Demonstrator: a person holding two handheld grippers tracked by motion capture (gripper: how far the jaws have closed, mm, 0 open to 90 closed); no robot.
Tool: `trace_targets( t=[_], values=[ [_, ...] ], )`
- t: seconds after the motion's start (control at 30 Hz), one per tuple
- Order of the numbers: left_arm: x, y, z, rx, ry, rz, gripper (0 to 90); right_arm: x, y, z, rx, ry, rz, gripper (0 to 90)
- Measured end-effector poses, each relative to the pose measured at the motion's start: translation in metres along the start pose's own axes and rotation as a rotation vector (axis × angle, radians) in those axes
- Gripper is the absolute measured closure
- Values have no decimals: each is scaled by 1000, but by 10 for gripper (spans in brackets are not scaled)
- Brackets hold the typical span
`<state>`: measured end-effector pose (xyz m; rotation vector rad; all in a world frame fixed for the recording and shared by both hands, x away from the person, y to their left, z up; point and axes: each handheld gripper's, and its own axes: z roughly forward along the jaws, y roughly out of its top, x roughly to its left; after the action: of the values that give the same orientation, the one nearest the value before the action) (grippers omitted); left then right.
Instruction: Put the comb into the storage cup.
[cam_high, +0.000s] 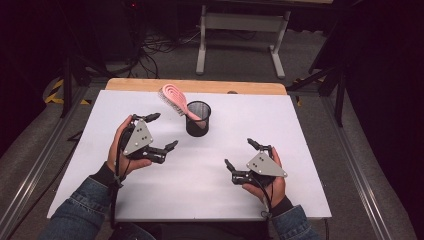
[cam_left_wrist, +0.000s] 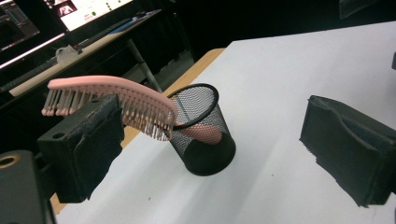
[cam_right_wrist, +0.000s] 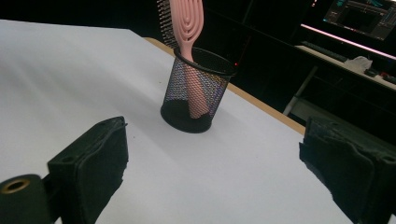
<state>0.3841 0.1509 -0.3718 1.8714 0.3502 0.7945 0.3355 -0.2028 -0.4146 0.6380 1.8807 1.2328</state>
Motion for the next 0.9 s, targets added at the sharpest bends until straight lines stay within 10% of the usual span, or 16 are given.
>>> trace_targets(
  t=[0.9],
  values=[
    [-18, -20, -18, 27, -23, 24, 77, -2, -2, -8, 2, -25, -6, 84]
  ],
)
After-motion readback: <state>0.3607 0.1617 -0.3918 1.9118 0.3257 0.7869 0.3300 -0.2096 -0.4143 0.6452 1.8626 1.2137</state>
